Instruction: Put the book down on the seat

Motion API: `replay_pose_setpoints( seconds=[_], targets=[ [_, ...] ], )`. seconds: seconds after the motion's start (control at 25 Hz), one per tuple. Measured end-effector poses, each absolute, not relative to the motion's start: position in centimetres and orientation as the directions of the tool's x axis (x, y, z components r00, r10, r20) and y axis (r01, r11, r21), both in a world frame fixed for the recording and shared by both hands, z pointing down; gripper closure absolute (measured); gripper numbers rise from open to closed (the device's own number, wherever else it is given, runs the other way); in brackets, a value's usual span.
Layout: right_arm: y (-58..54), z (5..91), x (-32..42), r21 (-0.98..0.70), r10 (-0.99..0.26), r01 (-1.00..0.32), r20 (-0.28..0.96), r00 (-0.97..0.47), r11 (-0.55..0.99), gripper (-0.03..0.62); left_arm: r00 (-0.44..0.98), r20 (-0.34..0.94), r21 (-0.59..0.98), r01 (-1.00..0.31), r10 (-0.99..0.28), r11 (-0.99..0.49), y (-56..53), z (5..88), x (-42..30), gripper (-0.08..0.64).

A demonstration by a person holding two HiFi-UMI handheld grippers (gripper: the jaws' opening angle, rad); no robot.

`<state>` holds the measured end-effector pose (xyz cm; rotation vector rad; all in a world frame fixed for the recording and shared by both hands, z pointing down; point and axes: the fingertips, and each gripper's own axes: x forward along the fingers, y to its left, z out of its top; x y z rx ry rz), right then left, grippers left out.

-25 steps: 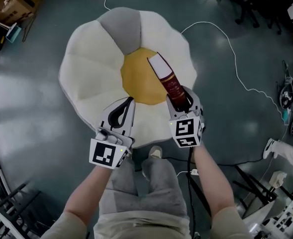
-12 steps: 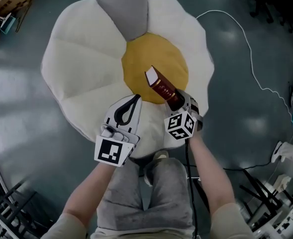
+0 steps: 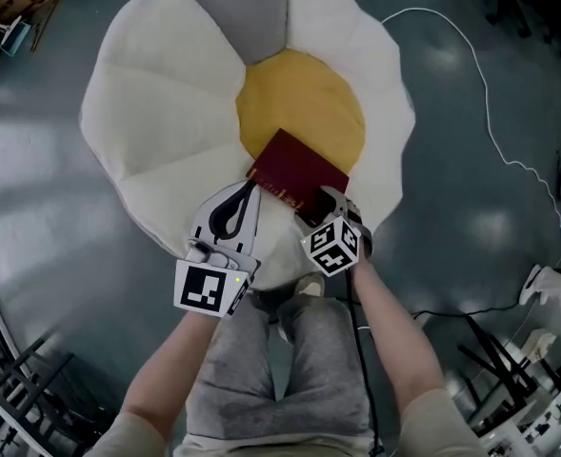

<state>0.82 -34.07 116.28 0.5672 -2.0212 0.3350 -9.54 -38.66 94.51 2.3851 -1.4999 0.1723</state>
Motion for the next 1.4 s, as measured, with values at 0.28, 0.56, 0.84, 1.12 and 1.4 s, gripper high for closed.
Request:
replay_pose_setpoints(
  seconds=[0.28, 0.56, 0.84, 1.12, 1.4],
  targets=[
    [-35.7, 107.6, 2.1, 0.008, -0.341, -0.609, 0.834, -0.434, 0.793, 0.298, 0.452, 0.271, 0.193, -0.89, -0.85, -0.413, -38.5, 88.9, -9.3, 0.557],
    [-39.6, 91.4, 4.1, 0.085, -0.52, -0.685, 0.72, -0.46, 0.723, 0.327, 0.457, 0.236, 0.177, -0.888, -0.858, -0.424, -39.2, 78.2, -8.1, 0.557],
    [-41.9, 71.8, 5.1, 0.112, -0.683, -0.765, 0.544, -0.487, 0.634, 0.426, 0.448, 0.183, 0.149, -0.893, -0.875, -0.425, -39.3, 65.3, -7.6, 0.557],
    [-40.8, 55.6, 6.7, 0.13, -0.77, -0.808, 0.422, -0.479, 0.574, 0.462, 0.449, 0.145, 0.142, -0.891, -0.882, -0.43, -38.1, 53.4, -7.1, 0.557],
    [-37.9, 43.5, 8.8, 0.109, -0.812, -0.833, 0.319, -0.488, 0.543, 0.505, 0.483, 0.085, 0.113, -0.874, -0.871, -0.473, -36.4, 41.8, -5.5, 0.556]
  ],
)
